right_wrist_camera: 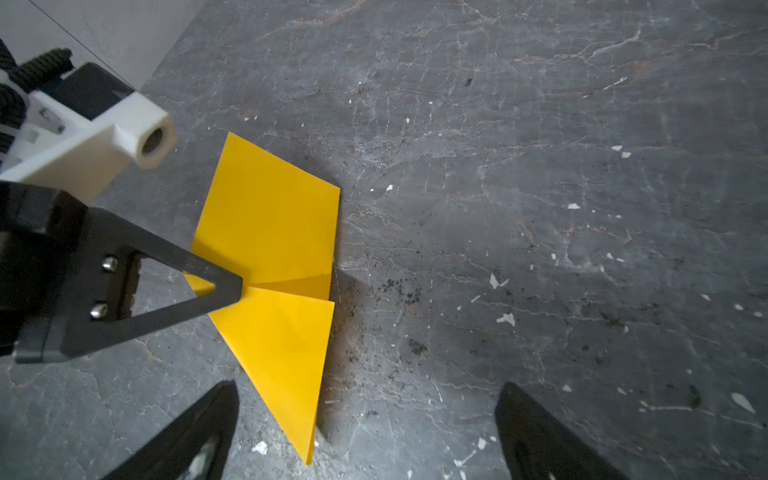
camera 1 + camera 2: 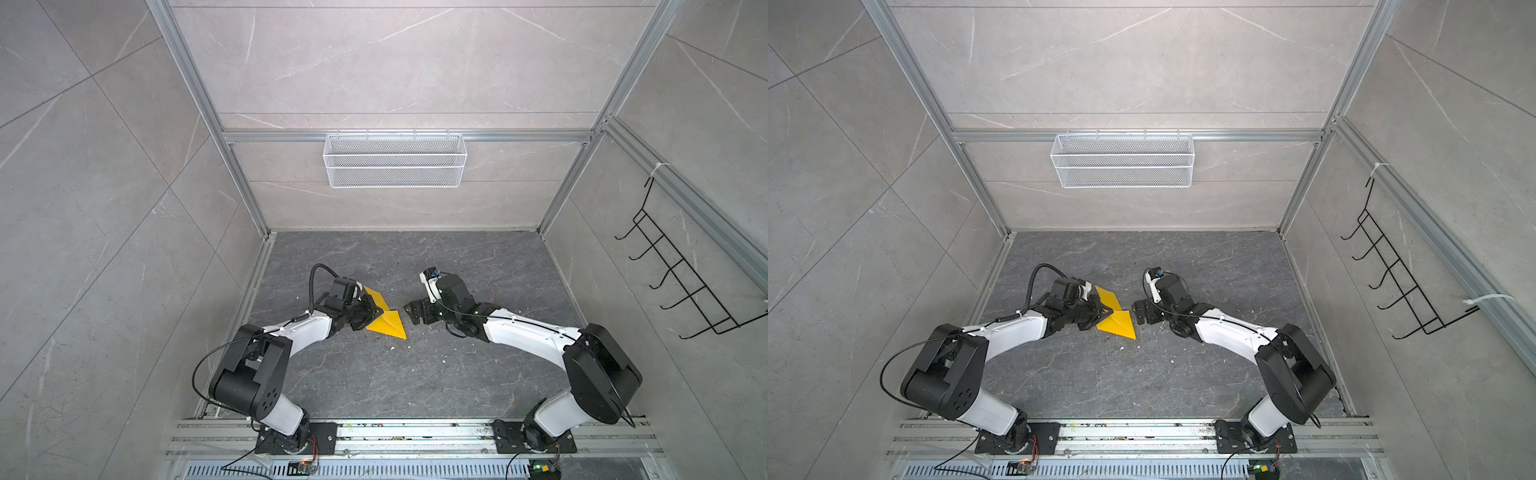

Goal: Fold a paper plane with a square sheet of paper (pick it up from the middle)

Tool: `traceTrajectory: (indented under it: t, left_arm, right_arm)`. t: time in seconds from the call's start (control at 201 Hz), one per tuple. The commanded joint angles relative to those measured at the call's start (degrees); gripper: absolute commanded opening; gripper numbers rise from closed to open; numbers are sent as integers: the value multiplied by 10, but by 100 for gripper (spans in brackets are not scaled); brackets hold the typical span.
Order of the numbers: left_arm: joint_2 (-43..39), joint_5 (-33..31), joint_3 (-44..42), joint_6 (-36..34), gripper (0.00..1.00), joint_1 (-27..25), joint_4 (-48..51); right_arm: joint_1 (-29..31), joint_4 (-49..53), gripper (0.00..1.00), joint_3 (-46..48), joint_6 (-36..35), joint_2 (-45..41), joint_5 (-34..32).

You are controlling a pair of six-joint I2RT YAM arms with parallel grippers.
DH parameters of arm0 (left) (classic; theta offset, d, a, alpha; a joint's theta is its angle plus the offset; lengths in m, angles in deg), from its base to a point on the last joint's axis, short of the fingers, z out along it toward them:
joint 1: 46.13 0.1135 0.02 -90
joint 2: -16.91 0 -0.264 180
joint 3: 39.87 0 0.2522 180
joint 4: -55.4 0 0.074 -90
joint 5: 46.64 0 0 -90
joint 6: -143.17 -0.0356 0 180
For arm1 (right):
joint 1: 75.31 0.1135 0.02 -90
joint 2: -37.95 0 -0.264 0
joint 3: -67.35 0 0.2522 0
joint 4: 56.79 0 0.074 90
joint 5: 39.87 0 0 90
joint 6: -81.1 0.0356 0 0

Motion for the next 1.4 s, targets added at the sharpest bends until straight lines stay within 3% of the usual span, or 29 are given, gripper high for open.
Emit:
traceTrajectory:
  t: [0.0, 0.224, 0.443, 0.876, 1.399]
  left_arm:
    - [-3, -14, 11, -5, 10, 0, 27]
    - [3, -35, 32, 5, 10, -1, 91]
    - [16, -26, 37, 26, 10, -1, 94]
    - [8, -4, 27, 62, 11, -2, 101]
    - [-9, 9, 23, 72, 12, -2, 133]
  right_arm:
    - [15, -18, 99, 20, -72, -15, -21]
    - [68, -45, 92, 39, -180, -13, -35]
    - [106, -146, 73, 69, -240, 33, -4]
    - [134, -257, 62, 64, -281, 125, 8]
    - [139, -307, 37, 60, -305, 180, -37]
